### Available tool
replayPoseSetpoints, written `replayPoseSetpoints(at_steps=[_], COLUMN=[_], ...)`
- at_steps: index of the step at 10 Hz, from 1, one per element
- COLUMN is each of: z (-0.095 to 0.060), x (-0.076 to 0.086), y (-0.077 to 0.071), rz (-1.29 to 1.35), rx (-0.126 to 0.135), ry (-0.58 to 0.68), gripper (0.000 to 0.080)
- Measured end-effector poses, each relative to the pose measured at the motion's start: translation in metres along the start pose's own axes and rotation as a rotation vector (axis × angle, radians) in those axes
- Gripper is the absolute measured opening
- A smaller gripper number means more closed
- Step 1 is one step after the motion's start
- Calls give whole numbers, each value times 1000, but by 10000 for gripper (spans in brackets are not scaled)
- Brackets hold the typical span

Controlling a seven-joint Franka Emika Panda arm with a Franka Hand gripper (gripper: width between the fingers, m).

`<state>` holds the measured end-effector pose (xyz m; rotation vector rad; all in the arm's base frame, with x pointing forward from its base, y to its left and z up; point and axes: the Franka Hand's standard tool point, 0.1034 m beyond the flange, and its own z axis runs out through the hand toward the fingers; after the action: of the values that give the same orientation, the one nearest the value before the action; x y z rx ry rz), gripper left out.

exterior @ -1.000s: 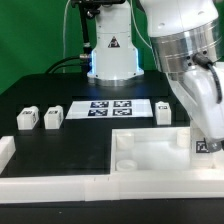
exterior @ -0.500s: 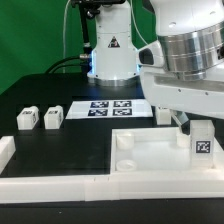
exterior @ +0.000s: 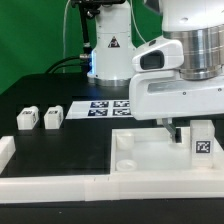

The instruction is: Assemble one leg

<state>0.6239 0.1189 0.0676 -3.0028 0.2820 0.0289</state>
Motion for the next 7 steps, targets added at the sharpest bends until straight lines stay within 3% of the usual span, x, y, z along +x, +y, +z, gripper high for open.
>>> replayPoseSetpoints(at_steps=[2,3,4,6,7], z=[0,0,1,1,0], x=[0,0,0,0,2], y=[0,-1,0,1,2], rz=[40,158,273,458,593], rx=[1,5,6,12,39], ry=[0,-2,-3,-6,-17], gripper=[412,412,297,297,297])
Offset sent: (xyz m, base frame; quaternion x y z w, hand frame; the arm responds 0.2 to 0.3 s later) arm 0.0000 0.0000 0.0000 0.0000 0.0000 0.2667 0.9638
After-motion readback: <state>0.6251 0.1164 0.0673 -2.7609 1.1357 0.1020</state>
